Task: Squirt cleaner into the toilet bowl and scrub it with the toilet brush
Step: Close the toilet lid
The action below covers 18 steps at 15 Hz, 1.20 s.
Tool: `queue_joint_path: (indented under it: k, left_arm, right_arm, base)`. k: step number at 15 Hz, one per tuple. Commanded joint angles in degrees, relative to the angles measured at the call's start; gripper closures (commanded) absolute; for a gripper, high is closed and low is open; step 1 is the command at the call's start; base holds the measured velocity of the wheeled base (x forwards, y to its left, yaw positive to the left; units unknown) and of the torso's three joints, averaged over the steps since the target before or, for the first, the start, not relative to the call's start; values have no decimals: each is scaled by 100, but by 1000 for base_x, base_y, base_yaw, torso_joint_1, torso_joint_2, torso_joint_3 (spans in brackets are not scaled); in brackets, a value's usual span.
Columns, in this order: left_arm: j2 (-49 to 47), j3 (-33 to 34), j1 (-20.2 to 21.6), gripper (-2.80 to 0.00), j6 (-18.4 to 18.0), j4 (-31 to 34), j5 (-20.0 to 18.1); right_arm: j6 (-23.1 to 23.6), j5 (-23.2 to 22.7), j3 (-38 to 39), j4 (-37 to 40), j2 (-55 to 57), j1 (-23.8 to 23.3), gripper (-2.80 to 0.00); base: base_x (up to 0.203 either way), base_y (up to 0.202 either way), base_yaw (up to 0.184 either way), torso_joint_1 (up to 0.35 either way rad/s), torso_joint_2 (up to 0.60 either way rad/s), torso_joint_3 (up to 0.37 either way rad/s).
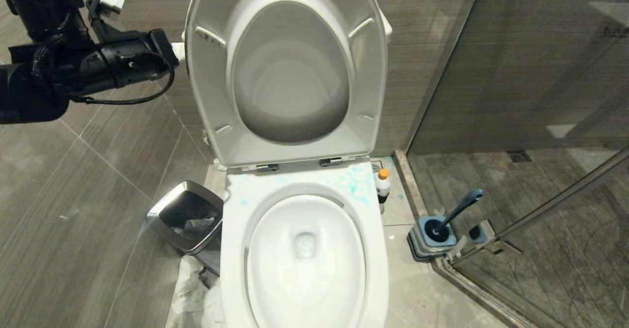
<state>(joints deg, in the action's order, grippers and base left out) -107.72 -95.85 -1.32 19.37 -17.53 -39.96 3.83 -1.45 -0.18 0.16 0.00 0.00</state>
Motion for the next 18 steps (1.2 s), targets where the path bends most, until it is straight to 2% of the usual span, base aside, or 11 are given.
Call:
queue_joint_path:
  k: [1,6,8,10,13,16,18]
  left_arm:
    - [404,351,211,0,7,197,-75]
    - [1157,1361,550,0,-99,881,-656]
    - [1382,1658,589,0,-549,1407,-824]
    - [1516,1832,607,0,-795,1646,-863]
    - [1515,1821,672,0,-807,1452,-833]
    - [1285,1526,728,0,-715,735,-763]
    - [1047,1189,711,0,-406,63,-508]
  right_arm:
    - [4,-4,1,1,9,0,0]
    - [4,-4,1,1,9,0,0]
    - [4,-4,1,1,9,0,0]
    - [4,-4,1,1,9,0,0]
    - [4,-4,1,1,9,0,0]
    - [4,-4,1,1,9,0,0]
    - [4,-4,1,1,9,0,0]
  base:
    - [0,0,0,0,0,0]
    - [0,0,0,0,0,0]
    - [0,0,0,0,0,0]
    - [0,0,0,0,0,0]
    - [0,0,0,0,0,0]
    - [0,0,0,0,0,0]
    - [0,0,0,0,0,0]
